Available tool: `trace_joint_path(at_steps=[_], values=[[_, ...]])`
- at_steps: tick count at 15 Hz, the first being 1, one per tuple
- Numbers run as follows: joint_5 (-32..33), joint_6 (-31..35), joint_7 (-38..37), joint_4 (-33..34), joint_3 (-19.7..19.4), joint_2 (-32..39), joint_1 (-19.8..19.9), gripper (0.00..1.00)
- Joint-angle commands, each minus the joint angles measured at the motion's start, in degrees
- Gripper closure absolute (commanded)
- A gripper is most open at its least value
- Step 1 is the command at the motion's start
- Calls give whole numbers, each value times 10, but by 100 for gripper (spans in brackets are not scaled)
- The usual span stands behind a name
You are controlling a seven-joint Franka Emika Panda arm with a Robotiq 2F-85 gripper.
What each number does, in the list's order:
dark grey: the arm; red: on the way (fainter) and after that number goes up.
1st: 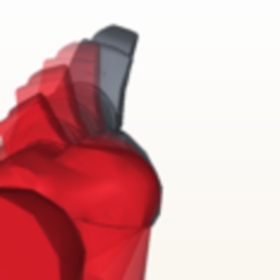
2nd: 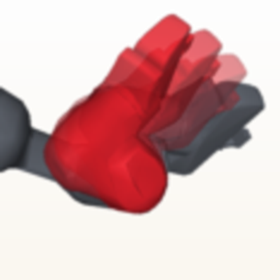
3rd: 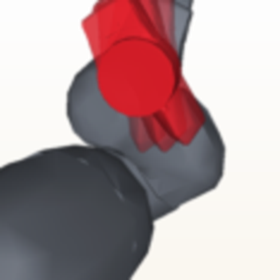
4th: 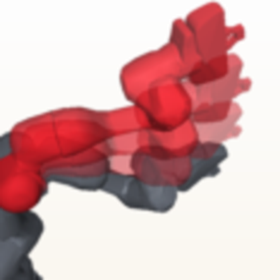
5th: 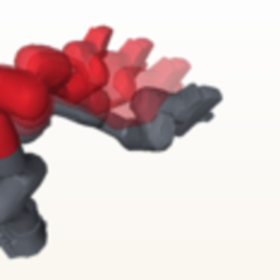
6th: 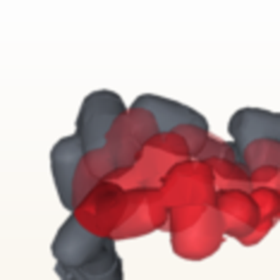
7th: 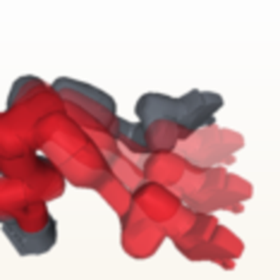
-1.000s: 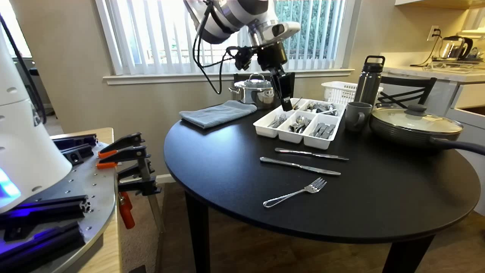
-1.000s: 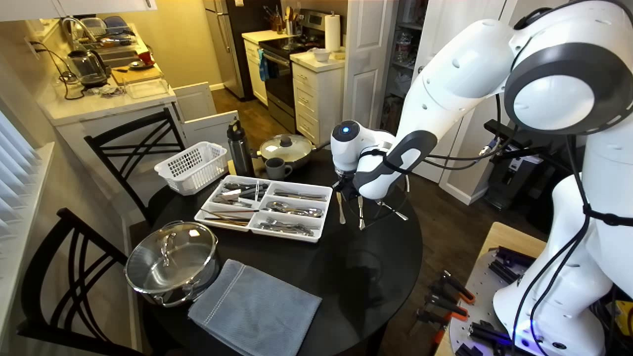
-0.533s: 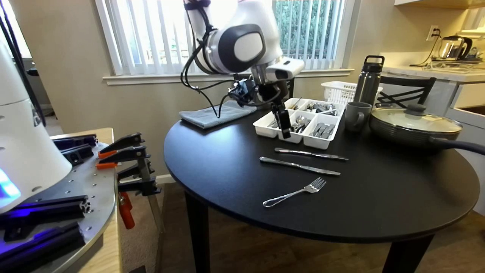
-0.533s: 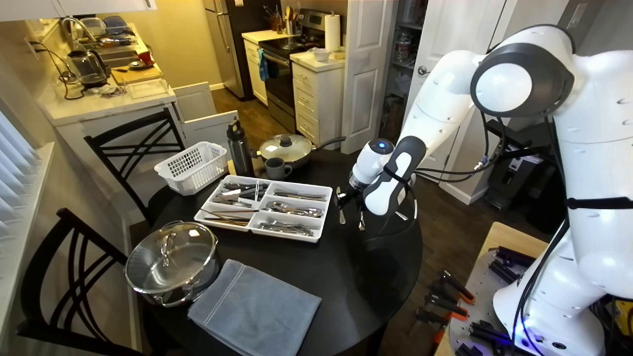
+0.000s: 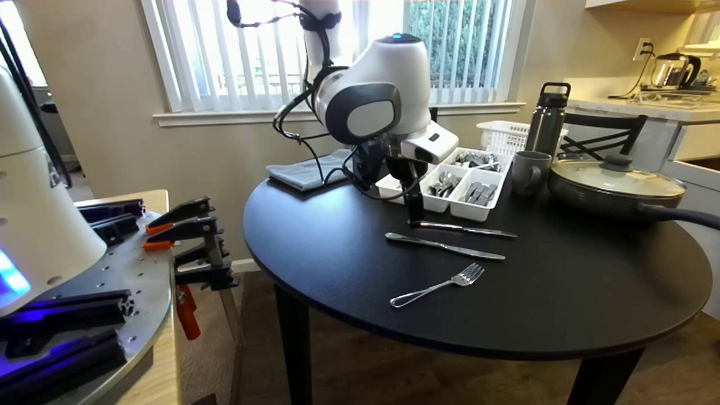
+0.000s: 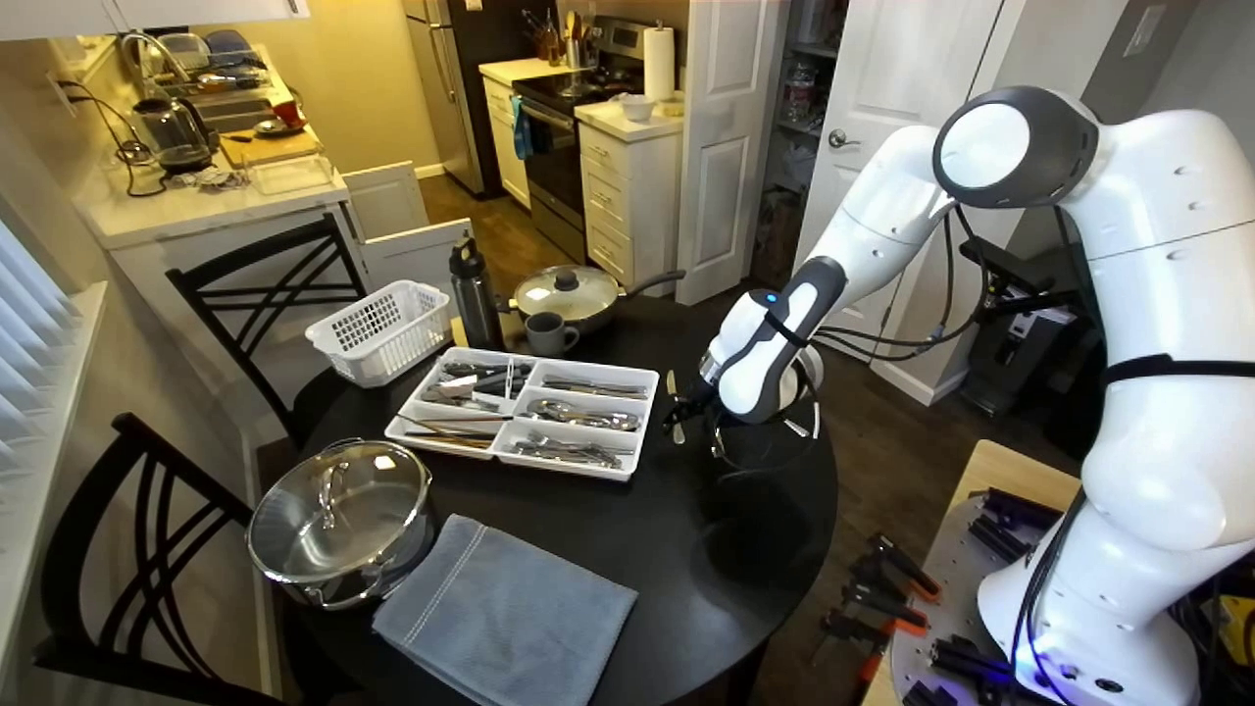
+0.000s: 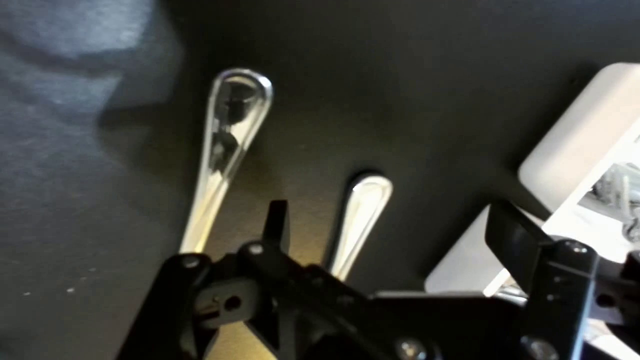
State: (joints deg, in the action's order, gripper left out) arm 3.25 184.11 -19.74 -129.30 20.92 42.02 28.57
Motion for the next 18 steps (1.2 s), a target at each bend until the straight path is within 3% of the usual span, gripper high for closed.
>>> trace_joint_path(at_steps=[1, 5, 8, 10, 18], values=[[-77, -79, 32, -11, -15, -51, 5, 0], [-138, -158, 12, -10, -109, -112, -95, 0], [-150, -205, 4, 14, -179, -112, -167, 0], [-156, -218, 7, 29, -202, -97, -193, 0], [-213, -179, 33, 56, -183, -21, -179, 0]])
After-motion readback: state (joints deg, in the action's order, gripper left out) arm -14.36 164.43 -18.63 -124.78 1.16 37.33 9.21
